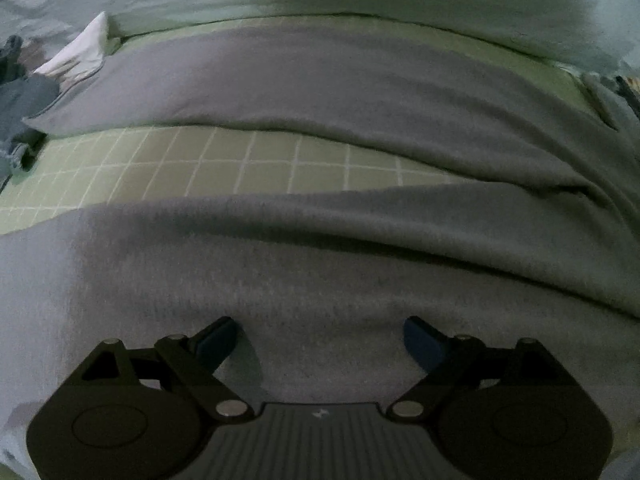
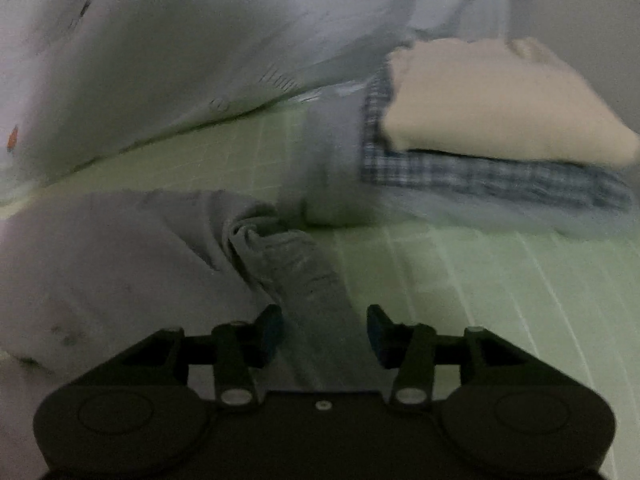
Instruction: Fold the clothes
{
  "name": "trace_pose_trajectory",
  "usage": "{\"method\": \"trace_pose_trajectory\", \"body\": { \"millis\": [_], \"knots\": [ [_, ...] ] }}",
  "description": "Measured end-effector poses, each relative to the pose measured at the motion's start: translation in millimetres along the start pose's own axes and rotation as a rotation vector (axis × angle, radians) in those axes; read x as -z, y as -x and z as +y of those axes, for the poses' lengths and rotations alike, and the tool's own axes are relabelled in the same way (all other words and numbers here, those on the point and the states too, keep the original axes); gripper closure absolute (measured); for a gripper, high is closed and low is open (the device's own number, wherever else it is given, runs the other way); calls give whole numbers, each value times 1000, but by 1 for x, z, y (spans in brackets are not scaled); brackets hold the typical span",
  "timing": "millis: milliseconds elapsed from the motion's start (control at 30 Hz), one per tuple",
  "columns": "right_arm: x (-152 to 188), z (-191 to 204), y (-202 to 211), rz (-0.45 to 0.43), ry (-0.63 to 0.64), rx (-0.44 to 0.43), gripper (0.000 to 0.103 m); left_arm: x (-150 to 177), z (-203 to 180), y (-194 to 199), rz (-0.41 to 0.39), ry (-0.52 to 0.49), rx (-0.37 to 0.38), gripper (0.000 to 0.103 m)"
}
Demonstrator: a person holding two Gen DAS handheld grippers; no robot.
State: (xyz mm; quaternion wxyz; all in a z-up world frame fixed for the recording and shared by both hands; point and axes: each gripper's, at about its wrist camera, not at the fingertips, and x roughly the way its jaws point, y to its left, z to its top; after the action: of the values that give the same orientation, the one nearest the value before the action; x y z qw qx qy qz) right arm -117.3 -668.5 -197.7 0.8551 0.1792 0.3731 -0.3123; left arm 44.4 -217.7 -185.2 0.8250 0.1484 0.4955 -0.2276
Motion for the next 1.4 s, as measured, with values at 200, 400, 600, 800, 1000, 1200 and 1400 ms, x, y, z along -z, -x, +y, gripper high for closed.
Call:
{"method": "trace_pose_trajectory", "body": {
  "millis": [200, 400, 600, 800, 1000, 1200, 1400],
  "knots": [
    [-21, -33, -29, -33, -47, 112, 103, 2, 1, -2, 11, 66, -31, 3],
    [-37, -84, -31, -34, -235, 130, 102, 2, 0, -3, 21, 101, -50, 0],
    [-21, -60, -11, -27, -180, -126, 58, 1, 1, -5, 26, 103, -48, 0],
    [-6, -7, -19, -29, -6, -143, 60, 1, 1, -6, 21, 103, -47, 0],
    [-23, -20, -28, -52, 77, 79, 93, 3, 0, -6, 7, 100, -46, 0],
    [-55, -52, -58, -75, -45, 233, 94, 4, 2, -6, -12, 77, -33, 0],
    [-60, -52, -46, -46, -90, 203, 73, 8, 3, -4, -27, 50, -14, 0]
  ]
}}
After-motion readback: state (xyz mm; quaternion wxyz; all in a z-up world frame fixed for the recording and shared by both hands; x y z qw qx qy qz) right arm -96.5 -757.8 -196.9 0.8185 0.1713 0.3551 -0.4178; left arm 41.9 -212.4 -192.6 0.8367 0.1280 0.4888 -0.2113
